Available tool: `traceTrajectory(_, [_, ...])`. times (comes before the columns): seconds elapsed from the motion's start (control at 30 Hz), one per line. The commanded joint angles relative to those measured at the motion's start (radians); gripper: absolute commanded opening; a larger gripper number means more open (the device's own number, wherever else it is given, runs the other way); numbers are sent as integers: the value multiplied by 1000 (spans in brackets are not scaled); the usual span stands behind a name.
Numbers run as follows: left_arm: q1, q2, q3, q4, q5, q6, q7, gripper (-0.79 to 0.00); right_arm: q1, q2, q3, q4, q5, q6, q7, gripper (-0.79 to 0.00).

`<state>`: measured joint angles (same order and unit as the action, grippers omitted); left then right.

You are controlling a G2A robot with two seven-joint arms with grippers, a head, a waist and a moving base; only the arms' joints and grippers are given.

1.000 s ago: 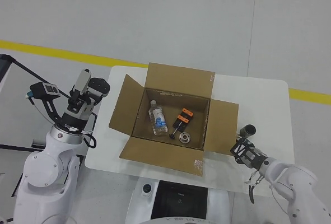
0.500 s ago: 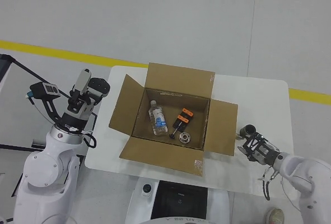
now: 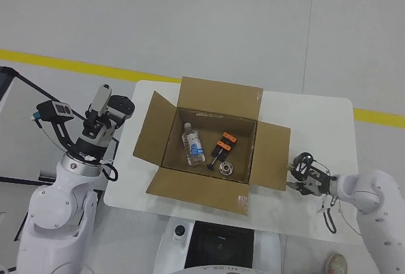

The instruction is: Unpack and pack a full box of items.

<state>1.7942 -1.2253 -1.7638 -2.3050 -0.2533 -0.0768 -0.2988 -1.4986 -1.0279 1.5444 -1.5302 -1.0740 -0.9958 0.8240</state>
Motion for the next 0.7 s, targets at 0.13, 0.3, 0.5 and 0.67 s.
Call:
traceTrajectory(0.13, [0,0,0,0,0,0,0,0,29,14,-33,4,-57,19,18,-523])
traceTrajectory(0.3, [0,0,0,0,0,0,0,0,38,19,-50,22,-123,41,-18,-529])
traceTrajectory(0.5, [0,0,0,0,0,0,0,0,49,22,-81,48,-205,73,-98,-529])
traceTrajectory(0.67, [0,0,0,0,0,0,0,0,52,22,-106,66,-272,120,-181,-526])
